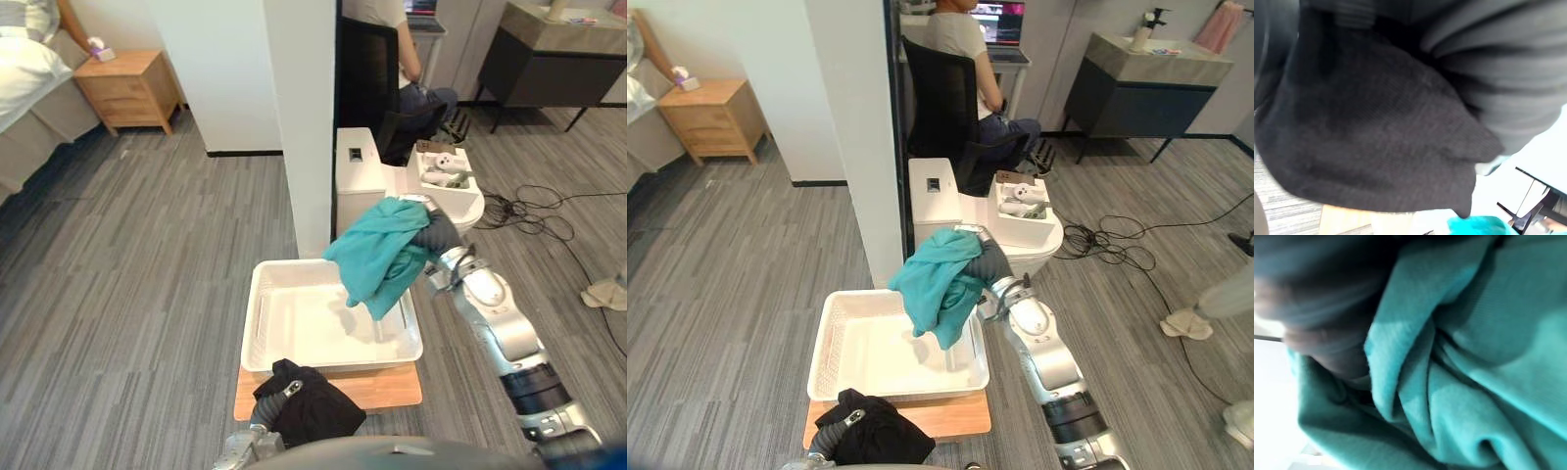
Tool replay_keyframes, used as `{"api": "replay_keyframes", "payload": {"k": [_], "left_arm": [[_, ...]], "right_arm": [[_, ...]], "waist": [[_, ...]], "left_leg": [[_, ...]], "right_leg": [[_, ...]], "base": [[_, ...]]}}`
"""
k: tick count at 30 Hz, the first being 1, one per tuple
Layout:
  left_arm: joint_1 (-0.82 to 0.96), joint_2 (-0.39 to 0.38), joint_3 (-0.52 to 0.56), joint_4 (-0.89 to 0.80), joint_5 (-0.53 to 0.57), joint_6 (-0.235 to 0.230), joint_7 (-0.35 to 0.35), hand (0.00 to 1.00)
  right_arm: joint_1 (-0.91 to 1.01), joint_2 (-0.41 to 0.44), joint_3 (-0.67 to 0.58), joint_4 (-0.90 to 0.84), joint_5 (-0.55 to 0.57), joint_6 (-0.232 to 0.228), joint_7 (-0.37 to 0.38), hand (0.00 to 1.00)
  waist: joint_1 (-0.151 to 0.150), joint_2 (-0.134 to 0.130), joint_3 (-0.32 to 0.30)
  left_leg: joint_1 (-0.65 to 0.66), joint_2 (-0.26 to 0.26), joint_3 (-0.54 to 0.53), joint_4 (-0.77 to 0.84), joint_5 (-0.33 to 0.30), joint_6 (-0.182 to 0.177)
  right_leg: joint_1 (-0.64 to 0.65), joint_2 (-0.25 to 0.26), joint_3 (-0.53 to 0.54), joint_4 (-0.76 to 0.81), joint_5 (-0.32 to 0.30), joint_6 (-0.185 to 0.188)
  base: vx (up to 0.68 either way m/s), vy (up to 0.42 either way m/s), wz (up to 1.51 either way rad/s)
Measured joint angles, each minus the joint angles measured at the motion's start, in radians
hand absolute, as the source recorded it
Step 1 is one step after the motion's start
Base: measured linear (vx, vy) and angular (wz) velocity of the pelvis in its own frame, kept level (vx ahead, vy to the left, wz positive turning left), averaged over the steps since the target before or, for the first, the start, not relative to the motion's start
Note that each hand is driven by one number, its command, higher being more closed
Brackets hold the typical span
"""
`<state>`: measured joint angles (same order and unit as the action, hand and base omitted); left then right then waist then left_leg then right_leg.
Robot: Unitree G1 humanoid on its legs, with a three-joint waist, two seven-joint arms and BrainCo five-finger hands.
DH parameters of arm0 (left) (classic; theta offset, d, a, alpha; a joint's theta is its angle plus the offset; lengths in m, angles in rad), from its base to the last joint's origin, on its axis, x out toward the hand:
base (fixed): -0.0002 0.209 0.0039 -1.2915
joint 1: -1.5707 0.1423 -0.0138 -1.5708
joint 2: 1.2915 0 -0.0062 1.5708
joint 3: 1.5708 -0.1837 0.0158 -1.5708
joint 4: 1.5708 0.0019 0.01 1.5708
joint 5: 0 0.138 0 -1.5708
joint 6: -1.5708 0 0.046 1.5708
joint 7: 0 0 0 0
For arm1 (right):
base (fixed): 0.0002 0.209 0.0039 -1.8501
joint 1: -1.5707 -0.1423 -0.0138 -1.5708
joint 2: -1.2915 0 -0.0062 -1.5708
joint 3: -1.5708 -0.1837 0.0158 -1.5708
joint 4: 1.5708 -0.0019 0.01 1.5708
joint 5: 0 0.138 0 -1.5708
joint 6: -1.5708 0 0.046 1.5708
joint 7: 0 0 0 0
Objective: Tidy the bed and pick cloth on bed and put in laundry
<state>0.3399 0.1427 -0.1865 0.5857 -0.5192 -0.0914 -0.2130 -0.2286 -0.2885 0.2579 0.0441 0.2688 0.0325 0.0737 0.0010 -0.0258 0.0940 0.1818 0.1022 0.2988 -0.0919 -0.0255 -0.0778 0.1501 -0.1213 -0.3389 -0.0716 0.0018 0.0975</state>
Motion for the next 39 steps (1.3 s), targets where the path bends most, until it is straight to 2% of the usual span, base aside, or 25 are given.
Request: {"api": "replay_keyframes", "payload": {"k": [4, 8, 9, 11, 12, 15, 23, 27, 29, 33, 34, 36, 39], "left_arm": [[0.007, 0.003, 0.002, -0.004, 0.001, 0.002, 0.002, 1.0], [0.006, 0.003, 0.033, -0.031, 0.001, 0.011, 0.018, 1.0], [-0.018, 0.003, 0.047, -0.059, -0.001, 0.011, 0.023, 1.0], [-0.059, 0.003, 0.063, -0.077, -0.003, 0.011, 0.023, 1.0], [-0.096, 0.003, 0.077, -0.094, -0.011, 0.011, 0.024, 1.0], [-0.157, 0.002, 0.101, -0.103, -0.031, 0.007, 0.025, 1.0], [-0.167, 0.001, 0.111, -0.153, -0.038, 0.008, 0.047, 1.0], [-0.164, 0.002, 0.111, -0.172, -0.032, 0.023, 0.046, 1.0], [-0.158, 0.002, 0.111, -0.172, -0.011, 0.029, 0.046, 1.0], [-0.101, 0.002, 0.111, -0.172, 0.036, 0.054, 0.044, 1.0], [-0.096, 0.002, 0.111, -0.172, 0.039, 0.057, 0.044, 1.0], [-0.064, 0.002, 0.11, -0.172, 0.041, 0.068, 0.044, 1.0], [-0.046, 0.002, 0.112, -0.172, 0.041, 0.067, 0.045, 1.0]], "right_arm": [[-0.014, 0.063, 0.021, 0.21, -0.004, 0.006, -0.074, 1.0], [-0.061, 0.12, 0.057, 0.383, -0.056, -0.004, -0.131, 1.0], [-0.118, 0.121, 0.065, 0.425, -0.058, -0.018, -0.163, 1.0], [-0.199, 0.12, 0.056, 0.469, -0.058, -0.037, -0.193, 1.0], [-0.264, 0.115, 0.034, 0.505, -0.057, -0.053, -0.21, 0.0], [-0.349, 0.111, -0.019, 0.56, -0.065, -0.085, -0.237, 0.0], [-0.354, 0.103, -0.009, 0.613, -0.201, -0.097, -0.258, 0.0], [-0.31, 0.095, -0.008, 0.586, -0.223, -0.106, -0.274, 0.0], [-0.263, 0.09, -0.007, 0.55, -0.223, -0.107, -0.274, 0.0], [-0.078, 0.09, -0.006, 0.462, -0.223, -0.116, -0.271, 0.0], [-0.065, 0.09, -0.006, 0.457, -0.224, -0.116, -0.27, 0.0], [0.041, 0.089, -0.007, 0.409, -0.242, -0.116, -0.258, 0.0], [0.12, 0.09, -0.011, 0.363, -0.267, -0.118, -0.249, 0.0]], "waist": [[0.022, 0.01, 0.006], [0.04, 0.034, 0.023], [0.052, 0.046, 0.037], [0.055, 0.057, 0.075], [0.068, 0.063, 0.113], [0.101, 0.071, 0.186], [0.102, 0.063, 0.214], [0.105, 0.057, 0.215], [0.105, 0.048, 0.213], [0.098, 0.008, 0.18], [0.098, 0.007, 0.178], [0.093, -0.006, 0.134], [0.072, -0.006, 0.104]], "left_leg": [[-0.02, -0.001, -0.037, -0.005, 0.017, 0.0], [-0.076, -0.002, -0.065, -0.007, 0.042, 0.002], [-0.134, 0.0, -0.076, -0.006, 0.058, 0.005], [-0.183, -0.001, -0.101, -0.006, 0.08, 0.009], [-0.216, 0.003, -0.107, -0.006, 0.097, 0.01], [-0.259, 0.008, -0.123, -0.005, 0.123, 0.01], [-0.266, -0.002, -0.13, -0.005, 0.128, 0.01], [-0.225, 0.001, -0.129, -0.006, 0.125, 0.006], [-0.209, 0.002, -0.128, -0.006, 0.122, 0.005], [-0.163, 0.005, -0.096, -0.011, 0.102, 0.008], [-0.16, 0.005, -0.093, -0.011, 0.099, 0.009], [-0.145, 0.004, -0.069, -0.011, 0.085, 0.007], [-0.122, 0.002, -0.058, -0.011, 0.078, 0.005]], "right_leg": [[0.001, 0.0, -0.036, -0.002, 0.002, -0.003], [-0.035, -0.002, -0.073, -0.008, 0.016, -0.006], [-0.08, -0.002, -0.08, -0.009, 0.026, -0.012], [-0.12, -0.001, -0.091, -0.009, 0.037, -0.019], [-0.151, 0.002, -0.094, -0.008, 0.048, -0.025], [-0.191, 0.006, -0.102, 0.003, 0.061, -0.035], [-0.2, -0.004, -0.106, 0.019, 0.06, -0.037], [-0.158, -0.001, -0.106, 0.018, 0.054, -0.036], [-0.143, 0.0, -0.105, 0.018, 0.047, -0.031], [-0.112, 0.002, -0.08, 0.018, 0.037, -0.025], [-0.109, 0.002, -0.077, 0.017, 0.037, -0.025], [-0.103, 0.001, -0.054, 0.014, 0.034, -0.021], [-0.093, 0.0, -0.041, 0.012, 0.033, -0.019]], "base": [[-0.06, -0.026, 0.26], [-0.08, -0.02, 0.22], [-0.13, -0.025, 0.18], [-0.1, -0.017, 0.3], [-0.08, -0.006, 0.23], [-0.08, -0.009, 0.13], [0.01, 0.007, 0.03], [0.0, 0.0, 0.0], [0.0, 0.0, -0.02], [0.02, 0.006, -0.16], [0.05, 0.012, -0.23], [0.06, 0.015, -0.26], [0.09, 0.014, -0.14]]}}
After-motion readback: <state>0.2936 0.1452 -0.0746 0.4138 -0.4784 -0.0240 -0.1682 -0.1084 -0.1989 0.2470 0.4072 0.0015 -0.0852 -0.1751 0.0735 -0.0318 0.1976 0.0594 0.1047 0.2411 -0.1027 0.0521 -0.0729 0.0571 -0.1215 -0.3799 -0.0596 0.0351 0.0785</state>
